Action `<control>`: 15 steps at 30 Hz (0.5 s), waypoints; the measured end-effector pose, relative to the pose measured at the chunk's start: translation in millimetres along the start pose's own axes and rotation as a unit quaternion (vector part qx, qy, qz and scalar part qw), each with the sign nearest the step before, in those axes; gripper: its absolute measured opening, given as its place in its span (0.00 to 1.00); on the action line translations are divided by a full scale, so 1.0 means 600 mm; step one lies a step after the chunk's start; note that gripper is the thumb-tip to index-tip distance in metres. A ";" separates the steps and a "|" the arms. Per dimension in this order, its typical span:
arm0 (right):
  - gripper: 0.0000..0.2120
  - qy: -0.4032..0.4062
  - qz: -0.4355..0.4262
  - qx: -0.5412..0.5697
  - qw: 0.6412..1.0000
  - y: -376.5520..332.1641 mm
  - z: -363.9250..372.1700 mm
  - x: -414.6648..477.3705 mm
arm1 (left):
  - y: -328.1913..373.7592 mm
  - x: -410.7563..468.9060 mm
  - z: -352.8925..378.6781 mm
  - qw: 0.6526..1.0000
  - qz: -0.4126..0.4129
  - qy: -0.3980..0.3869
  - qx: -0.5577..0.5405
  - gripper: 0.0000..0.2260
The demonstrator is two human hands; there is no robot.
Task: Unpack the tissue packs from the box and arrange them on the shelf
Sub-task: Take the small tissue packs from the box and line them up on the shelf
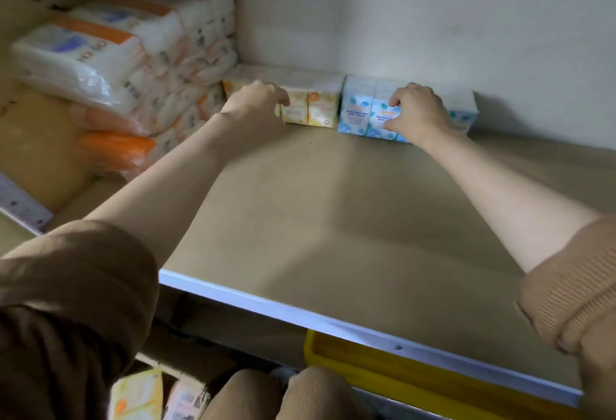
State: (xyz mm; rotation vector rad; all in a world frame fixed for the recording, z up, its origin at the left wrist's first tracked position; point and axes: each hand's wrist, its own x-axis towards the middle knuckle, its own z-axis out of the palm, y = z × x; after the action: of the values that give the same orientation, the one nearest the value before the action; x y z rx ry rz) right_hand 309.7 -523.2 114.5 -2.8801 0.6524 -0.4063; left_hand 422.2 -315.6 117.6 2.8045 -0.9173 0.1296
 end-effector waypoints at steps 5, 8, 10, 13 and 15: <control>0.16 -0.012 -0.044 0.052 0.998 -0.057 -0.012 -0.074 | 0.031 -0.098 -0.023 1.000 -0.014 -0.016 -0.006 0.19; 0.16 -0.028 -0.068 0.070 0.995 -0.090 -0.018 -0.125 | 0.046 -0.159 -0.033 1.000 -0.006 -0.007 0.000 0.18; 0.16 -0.039 -0.078 0.074 0.993 -0.108 -0.022 -0.159 | 0.052 -0.197 -0.040 1.000 0.000 -0.005 -0.003 0.18; 0.17 -0.043 -0.096 0.078 0.991 -0.128 -0.028 -0.209 | 0.059 -0.249 -0.048 1.000 0.008 -0.006 0.001 0.17; 0.17 -0.044 -0.110 0.075 0.990 -0.140 -0.032 -0.241 | 0.061 -0.280 -0.051 1.000 0.016 -0.009 0.006 0.17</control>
State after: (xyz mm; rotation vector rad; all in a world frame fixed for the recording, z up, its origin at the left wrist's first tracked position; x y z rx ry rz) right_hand 212.0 -386.2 117.8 -2.8133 0.2780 -0.3374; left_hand 264.5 -241.8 129.5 2.8071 -0.9696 0.1152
